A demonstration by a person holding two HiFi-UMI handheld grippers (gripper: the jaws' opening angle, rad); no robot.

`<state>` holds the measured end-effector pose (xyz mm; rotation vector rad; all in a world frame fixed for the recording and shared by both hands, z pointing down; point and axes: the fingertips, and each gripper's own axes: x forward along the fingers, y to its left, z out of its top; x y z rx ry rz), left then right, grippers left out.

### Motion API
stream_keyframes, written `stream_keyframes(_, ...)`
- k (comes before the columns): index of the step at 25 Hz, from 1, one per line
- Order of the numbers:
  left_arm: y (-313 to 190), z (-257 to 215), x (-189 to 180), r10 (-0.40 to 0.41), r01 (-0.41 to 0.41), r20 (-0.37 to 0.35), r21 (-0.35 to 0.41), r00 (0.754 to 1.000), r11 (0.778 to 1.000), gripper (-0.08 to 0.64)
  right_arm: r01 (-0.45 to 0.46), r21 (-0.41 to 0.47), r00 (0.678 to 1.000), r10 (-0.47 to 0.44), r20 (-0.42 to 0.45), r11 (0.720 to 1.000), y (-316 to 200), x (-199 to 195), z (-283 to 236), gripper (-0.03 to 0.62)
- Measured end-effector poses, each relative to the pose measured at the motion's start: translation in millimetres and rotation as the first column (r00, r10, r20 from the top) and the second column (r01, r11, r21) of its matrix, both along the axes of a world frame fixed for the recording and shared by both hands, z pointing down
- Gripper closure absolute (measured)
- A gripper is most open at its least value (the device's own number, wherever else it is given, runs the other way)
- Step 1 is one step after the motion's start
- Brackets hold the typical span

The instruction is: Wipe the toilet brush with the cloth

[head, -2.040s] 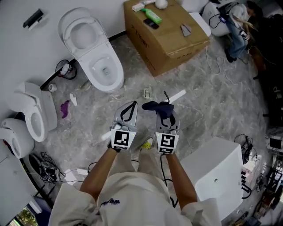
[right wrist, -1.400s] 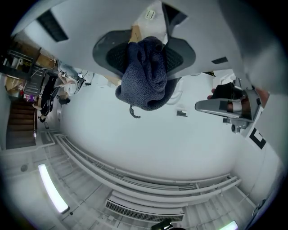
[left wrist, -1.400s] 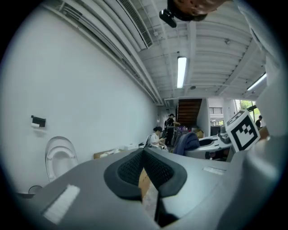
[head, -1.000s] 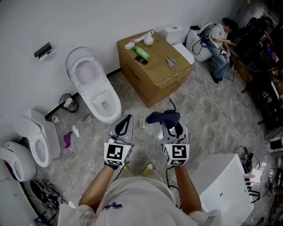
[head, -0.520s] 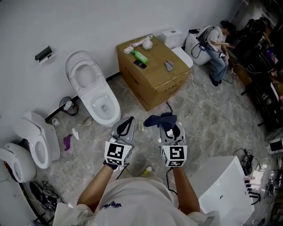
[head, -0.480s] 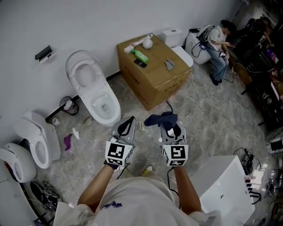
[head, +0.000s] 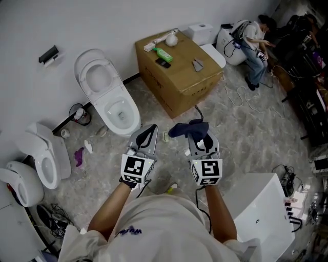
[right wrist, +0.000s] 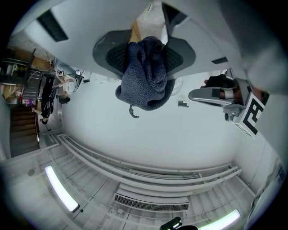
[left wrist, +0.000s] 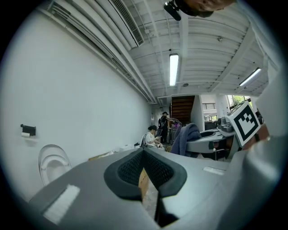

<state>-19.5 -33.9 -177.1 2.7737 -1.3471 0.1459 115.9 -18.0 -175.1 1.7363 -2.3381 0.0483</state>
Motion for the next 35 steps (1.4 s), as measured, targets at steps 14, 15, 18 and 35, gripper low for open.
stream_keyframes(14, 0, -4, 1, -0.003, 0.003, 0.003, 0.000, 1.000, 1.000, 0.558, 0.014, -0.009, 1.000, -0.014, -0.003, 1.000, -1, 0, -1, 0.433)
stream_keyframes(15, 0, -3, 0, -0.005, 0.005, 0.003, -0.001, 1.000, 1.000, 0.558, 0.016, -0.009, 1.000, -0.016, -0.005, 1.000, -1, -1, 0, 0.433)
stream_keyframes(18, 2, -3, 1, -0.004, 0.004, 0.001, 0.006, 1.000, 1.000, 0.558, 0.019, -0.001, 1.000, -0.019, -0.007, 1.000, 0, 0, -1, 0.433)
stream_keyframes(35, 9, 5, -21, -0.030, 0.030, -0.021, -0.001, 0.999, 1.000, 0.558, 0.047, -0.002, 0.998, -0.047, -0.039, 0.999, 1, -18, -1, 0.433)
